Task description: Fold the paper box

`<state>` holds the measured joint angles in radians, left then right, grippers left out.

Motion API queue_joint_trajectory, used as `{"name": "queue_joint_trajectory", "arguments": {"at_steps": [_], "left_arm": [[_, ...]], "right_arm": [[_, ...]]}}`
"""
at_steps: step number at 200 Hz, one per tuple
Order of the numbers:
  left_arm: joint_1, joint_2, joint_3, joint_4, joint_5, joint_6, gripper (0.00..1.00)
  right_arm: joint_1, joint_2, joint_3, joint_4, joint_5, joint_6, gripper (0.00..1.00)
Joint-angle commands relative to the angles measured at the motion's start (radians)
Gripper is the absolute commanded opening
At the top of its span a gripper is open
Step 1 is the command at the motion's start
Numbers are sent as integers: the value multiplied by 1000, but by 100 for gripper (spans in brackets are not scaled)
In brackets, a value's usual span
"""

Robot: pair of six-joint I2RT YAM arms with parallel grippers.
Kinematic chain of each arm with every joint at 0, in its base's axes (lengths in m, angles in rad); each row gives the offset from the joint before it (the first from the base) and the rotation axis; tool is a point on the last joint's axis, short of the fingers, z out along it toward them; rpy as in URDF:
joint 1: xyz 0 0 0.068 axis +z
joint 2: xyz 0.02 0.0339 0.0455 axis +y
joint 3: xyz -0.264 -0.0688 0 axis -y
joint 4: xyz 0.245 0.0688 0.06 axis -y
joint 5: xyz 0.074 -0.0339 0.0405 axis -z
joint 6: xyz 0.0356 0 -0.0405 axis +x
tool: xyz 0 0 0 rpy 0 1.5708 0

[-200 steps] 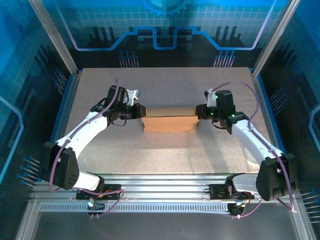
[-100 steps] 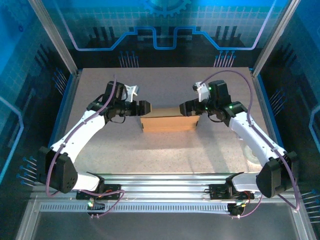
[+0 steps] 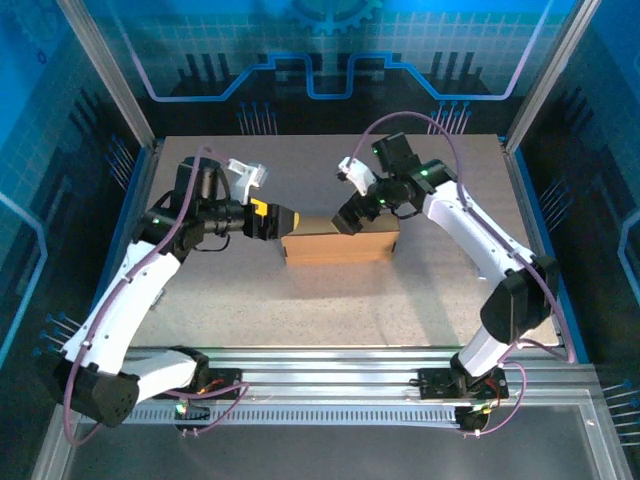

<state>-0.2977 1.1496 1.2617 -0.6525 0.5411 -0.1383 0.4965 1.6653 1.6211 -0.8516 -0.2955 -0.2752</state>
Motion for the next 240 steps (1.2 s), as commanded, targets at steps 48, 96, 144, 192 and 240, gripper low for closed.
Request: {"name": "queue_joint_trajectory", "arguments": {"at_steps": [48, 96, 144, 192, 240], "left_arm": [[0, -96, -69, 93, 133, 24, 99], [0, -73, -61, 65, 146, 34, 99], [0, -65, -65, 81, 146, 24, 99], [0, -56, -61, 78, 152, 16, 99], [-1, -55, -67, 84, 144, 12, 99]], "right_arm": [[74, 176, 209, -274, 108, -143, 100], [89, 252, 288, -332, 93, -166, 100], [94, 289, 306, -327, 87, -167, 95], [109, 305, 276, -292, 147, -162, 85], [125, 302, 232, -252, 162, -144, 83]]}}
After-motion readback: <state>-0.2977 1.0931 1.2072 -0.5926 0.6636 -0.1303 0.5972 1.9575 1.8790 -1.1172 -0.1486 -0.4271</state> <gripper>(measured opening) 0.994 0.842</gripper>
